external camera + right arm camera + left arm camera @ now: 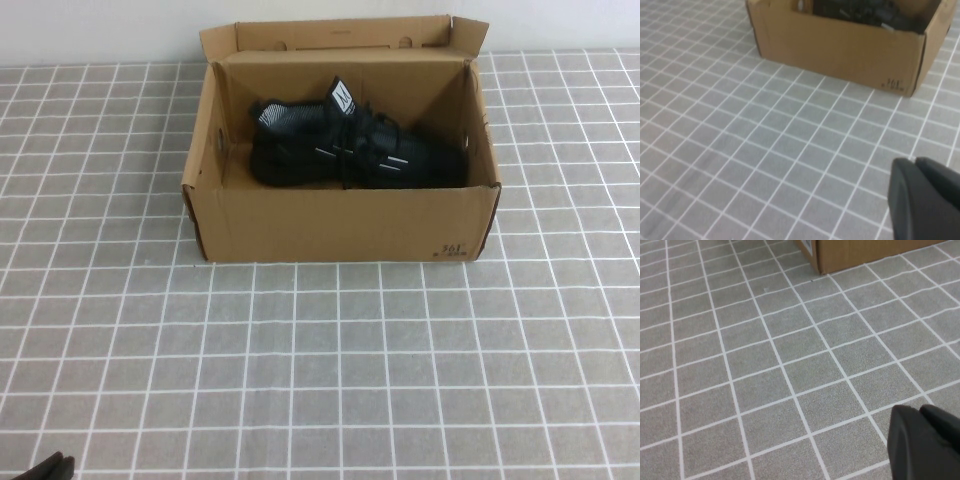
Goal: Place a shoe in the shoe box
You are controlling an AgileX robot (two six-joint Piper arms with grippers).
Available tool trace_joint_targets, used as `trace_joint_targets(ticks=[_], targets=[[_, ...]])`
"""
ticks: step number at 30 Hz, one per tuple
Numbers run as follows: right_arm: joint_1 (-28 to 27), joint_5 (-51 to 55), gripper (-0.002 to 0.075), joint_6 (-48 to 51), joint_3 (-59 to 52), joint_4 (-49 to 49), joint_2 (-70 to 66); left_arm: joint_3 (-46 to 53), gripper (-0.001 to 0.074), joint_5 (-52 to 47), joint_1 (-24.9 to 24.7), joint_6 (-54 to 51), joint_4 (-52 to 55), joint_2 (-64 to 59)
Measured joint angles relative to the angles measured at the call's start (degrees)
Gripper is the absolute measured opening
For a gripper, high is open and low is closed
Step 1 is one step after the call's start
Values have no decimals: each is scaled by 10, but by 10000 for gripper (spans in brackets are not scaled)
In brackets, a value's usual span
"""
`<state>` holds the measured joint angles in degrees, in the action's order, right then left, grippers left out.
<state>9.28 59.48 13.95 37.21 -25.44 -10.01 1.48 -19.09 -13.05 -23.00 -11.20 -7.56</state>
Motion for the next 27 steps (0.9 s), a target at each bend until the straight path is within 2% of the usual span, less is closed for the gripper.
trace_joint_targets(ticks=[15,18,22,27], targets=[[0,23,-16,0,-1,1,0,0,-1,0,0,0,0,0],[0,-5,-16,9,-3,37,0,0,-1,0,0,0,0,0],[-31,-140,-16,54,-36,55,1,0,-1,0,0,0,0,0],[-84,-397,-16,143,-174,-39,34,0,-1,0,0,0,0,0]])
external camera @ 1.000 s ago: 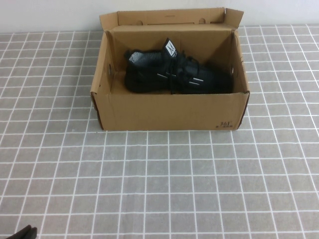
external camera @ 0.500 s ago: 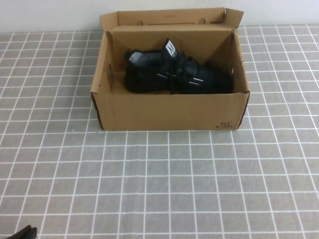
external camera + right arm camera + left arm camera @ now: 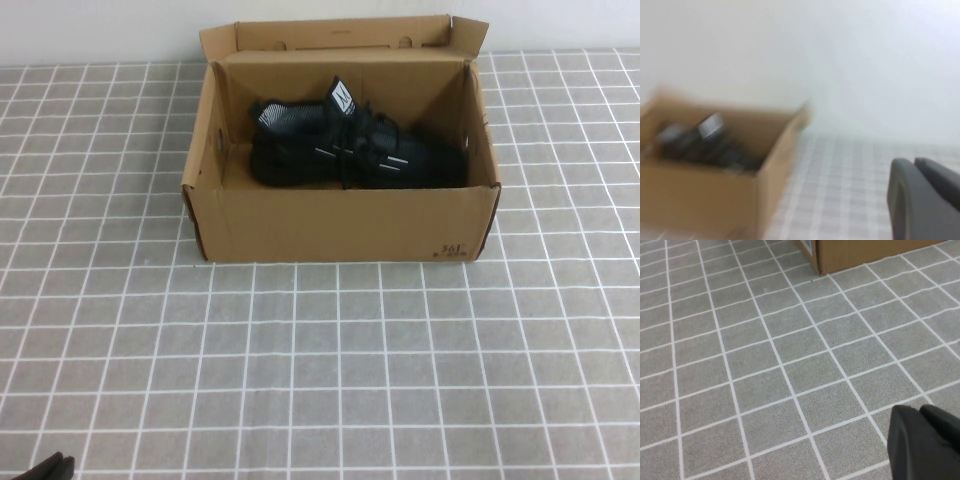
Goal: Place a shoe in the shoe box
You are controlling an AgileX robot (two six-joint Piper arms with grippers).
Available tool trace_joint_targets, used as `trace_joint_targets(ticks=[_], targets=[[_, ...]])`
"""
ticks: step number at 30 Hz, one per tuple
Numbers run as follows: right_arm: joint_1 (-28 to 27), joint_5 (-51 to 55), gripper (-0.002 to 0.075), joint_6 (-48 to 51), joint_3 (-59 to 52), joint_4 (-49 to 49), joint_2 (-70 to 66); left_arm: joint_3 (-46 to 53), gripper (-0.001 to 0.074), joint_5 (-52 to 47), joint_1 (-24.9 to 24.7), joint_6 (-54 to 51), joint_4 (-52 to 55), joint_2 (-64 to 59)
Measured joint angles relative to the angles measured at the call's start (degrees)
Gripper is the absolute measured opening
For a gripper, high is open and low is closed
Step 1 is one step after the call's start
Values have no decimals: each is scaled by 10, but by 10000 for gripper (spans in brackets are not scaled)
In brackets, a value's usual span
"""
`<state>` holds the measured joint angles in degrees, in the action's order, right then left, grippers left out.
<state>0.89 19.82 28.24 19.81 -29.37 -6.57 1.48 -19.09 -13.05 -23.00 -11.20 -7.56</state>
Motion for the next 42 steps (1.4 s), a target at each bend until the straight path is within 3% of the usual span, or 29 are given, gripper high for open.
trace_joint_targets(ticks=[5,9,25,30,42], targets=[[-14,-194,-16,21,-134,-49,52,0,-1,0,0,0,0,0],[-14,-237,-16,24,-200,-56,70,0,-1,0,0,0,0,0],[-14,-226,-16,18,-212,-16,70,0,-1,0,0,0,0,0],[-14,-175,-16,-97,-212,134,70,0,-1,0,0,0,0,0],[-14,-16,-16,-226,-212,237,70,0,-1,0,0,0,0,0]])
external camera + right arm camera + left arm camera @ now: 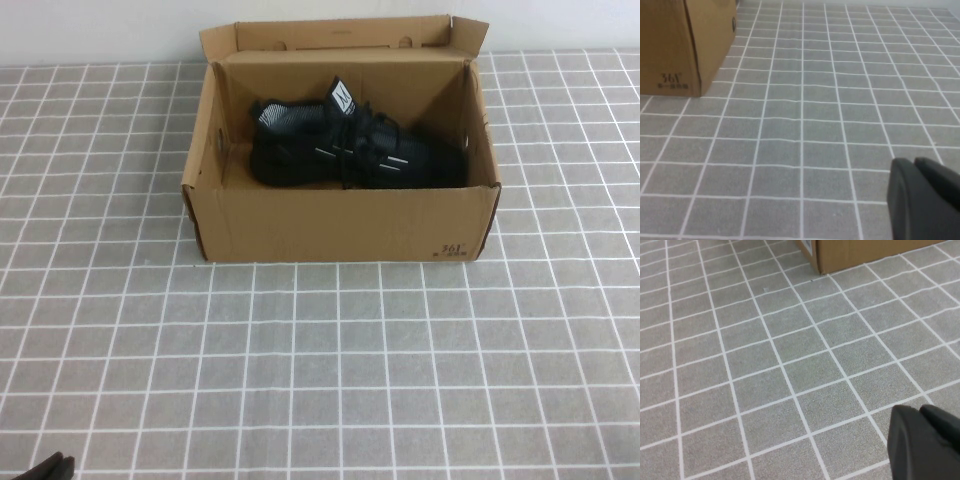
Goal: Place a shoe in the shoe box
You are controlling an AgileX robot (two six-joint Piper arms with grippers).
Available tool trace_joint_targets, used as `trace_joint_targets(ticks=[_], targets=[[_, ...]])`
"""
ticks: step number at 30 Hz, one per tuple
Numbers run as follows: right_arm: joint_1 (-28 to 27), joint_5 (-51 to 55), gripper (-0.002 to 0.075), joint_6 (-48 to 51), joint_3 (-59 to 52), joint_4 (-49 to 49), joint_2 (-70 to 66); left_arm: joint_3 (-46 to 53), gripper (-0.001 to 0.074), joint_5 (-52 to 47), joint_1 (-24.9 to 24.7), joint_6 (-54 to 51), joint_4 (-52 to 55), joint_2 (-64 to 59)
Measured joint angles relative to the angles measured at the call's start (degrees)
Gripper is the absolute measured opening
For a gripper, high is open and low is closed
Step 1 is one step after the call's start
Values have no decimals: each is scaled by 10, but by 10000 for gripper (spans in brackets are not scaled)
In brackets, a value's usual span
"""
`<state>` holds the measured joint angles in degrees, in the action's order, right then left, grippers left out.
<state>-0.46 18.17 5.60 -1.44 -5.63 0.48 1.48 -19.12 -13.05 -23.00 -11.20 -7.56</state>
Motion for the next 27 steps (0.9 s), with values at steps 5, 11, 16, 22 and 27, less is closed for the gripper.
trace_joint_targets(ticks=[5,11,16,22,27], targets=[[0,7,-16,-1,0,-27,0,0,-1,0,0,0,0,0],[0,9,-16,-2,0,-35,0,0,-1,0,0,0,0,0],[0,10,-16,-2,0,-35,0,0,-1,0,0,0,0,0],[0,10,-16,-2,0,-35,0,0,-1,0,0,0,0,0],[0,10,-16,-3,0,-36,0,0,-1,15,0,-11,53,0]])
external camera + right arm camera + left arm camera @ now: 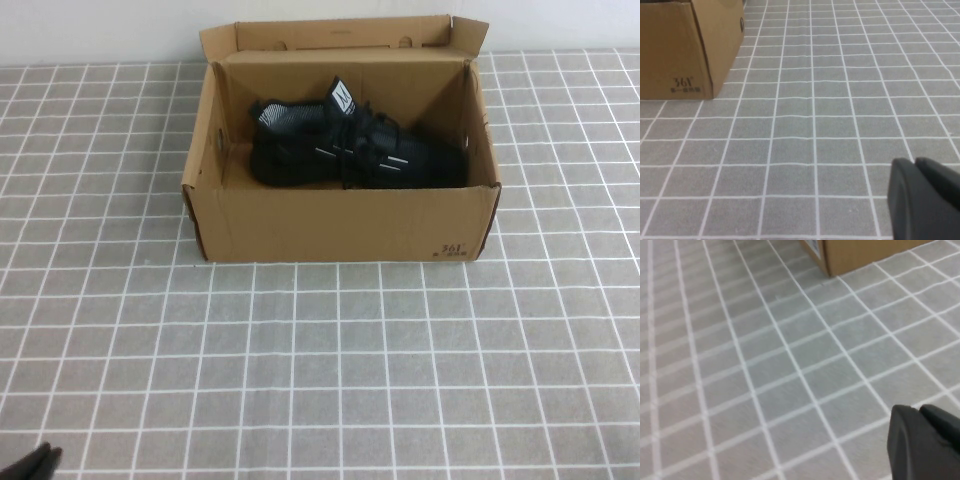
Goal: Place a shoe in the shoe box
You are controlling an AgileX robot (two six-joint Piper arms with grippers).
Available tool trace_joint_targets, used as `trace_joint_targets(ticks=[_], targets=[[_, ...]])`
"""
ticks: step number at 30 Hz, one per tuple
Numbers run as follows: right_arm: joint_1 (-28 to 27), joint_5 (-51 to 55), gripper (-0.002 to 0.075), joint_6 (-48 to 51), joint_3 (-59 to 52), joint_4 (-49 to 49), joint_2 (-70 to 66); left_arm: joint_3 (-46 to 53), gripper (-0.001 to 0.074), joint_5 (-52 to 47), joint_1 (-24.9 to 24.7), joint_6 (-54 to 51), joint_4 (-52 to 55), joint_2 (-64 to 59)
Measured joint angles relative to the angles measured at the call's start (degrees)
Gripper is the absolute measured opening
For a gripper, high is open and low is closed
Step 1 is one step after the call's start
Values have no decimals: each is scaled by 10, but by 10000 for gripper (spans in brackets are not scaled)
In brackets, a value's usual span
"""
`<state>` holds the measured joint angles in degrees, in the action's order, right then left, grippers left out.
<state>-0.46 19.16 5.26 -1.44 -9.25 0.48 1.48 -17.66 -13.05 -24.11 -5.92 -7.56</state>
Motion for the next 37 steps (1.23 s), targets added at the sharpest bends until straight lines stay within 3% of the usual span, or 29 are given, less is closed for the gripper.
trace_joint_targets(ticks=[8,15,23,37], targets=[[0,0,-16,0,0,-2,0,0,-1,47,5,6,59,60],[0,1,-16,-1,0,-3,0,0,-1,53,49,116,49,82],[0,1,-16,-1,0,-3,0,0,-1,-42,64,149,42,82],[0,1,-16,-1,0,-3,0,0,-1,-47,66,150,42,82]])
